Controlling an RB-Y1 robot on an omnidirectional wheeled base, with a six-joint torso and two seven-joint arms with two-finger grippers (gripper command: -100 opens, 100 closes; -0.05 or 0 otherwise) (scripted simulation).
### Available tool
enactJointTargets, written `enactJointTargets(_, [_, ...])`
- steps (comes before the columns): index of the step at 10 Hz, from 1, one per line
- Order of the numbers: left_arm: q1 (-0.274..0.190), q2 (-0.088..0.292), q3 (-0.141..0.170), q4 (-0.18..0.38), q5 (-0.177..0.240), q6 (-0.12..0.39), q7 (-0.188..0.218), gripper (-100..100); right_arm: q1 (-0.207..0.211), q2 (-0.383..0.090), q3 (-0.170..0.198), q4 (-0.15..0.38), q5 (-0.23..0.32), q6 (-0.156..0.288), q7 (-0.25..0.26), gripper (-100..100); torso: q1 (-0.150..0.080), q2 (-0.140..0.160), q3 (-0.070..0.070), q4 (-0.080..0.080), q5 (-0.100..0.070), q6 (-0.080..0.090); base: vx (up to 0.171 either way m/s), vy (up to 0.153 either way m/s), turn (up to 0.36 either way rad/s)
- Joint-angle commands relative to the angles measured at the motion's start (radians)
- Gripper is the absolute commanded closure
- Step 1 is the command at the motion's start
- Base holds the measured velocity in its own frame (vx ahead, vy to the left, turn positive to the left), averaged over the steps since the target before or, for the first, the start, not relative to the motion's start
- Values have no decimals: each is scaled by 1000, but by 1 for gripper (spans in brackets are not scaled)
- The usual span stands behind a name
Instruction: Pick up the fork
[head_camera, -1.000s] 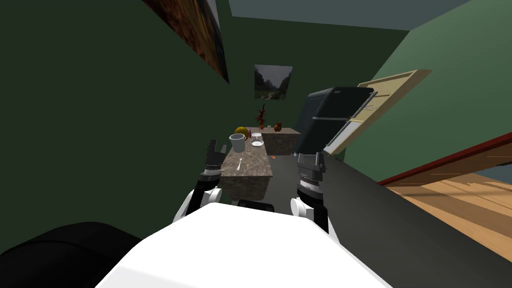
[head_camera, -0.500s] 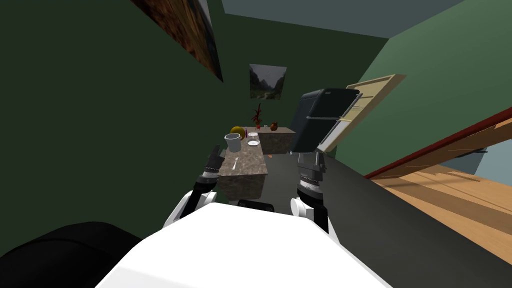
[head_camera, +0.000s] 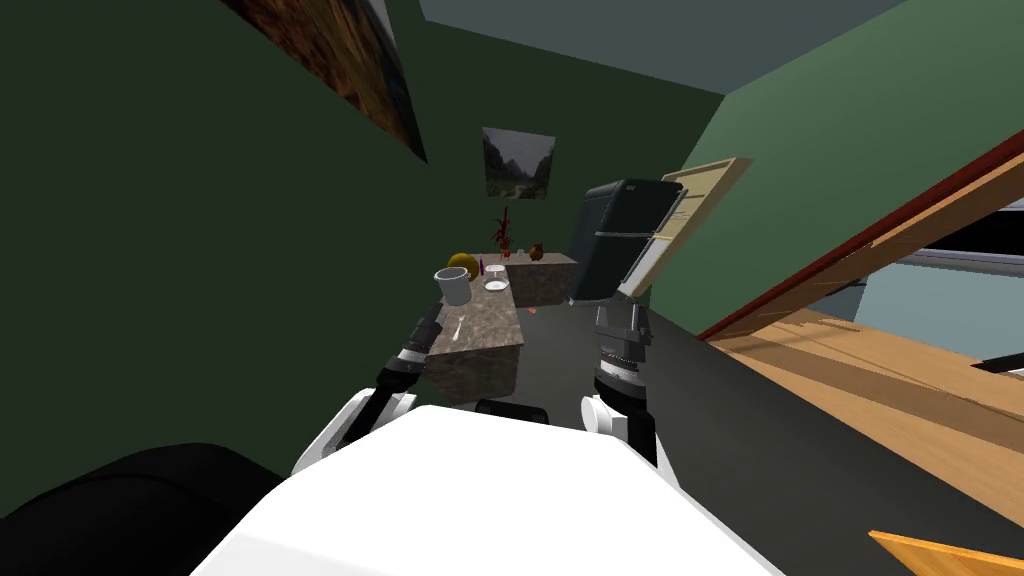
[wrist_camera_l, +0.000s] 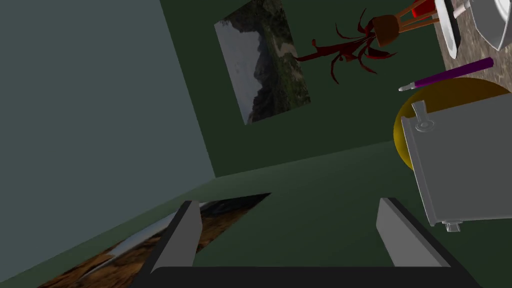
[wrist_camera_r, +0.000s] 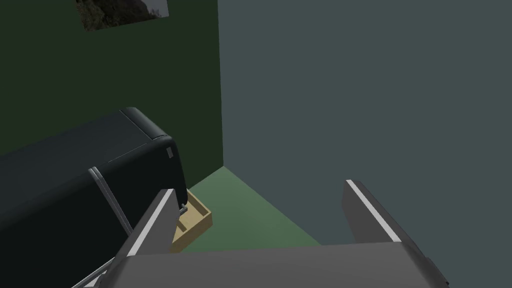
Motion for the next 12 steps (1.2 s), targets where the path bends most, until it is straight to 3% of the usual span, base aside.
enactJointTargets(1, [22, 43, 12, 32, -10, 25, -3, -100, 0, 0, 0, 0, 0, 0, 0, 0, 0, 0, 0, 0, 0, 0, -20, -55, -176])
enactJointTargets(5, [75, 163, 54, 140, -16, 76, 5, -100, 0, 0, 0, 0, 0, 0, 0, 0, 0, -1, 0, 0, 0, 0, -5, -51, -235])
enactJointTargets(6, [75, 171, 54, 140, -16, 76, 5, -100, 0, 0, 0, 0, 0, 0, 0, 0, 1, -1, 0, 0, 0, 0, 2, -25, -50])
enactJointTargets(12, [169, 372, 109, 298, -20, 157, 14, -100, 0, 0, 0, 0, 0, 0, 0, 0, 2, 0, 0, 0, 0, 0, 2, -32, -239])
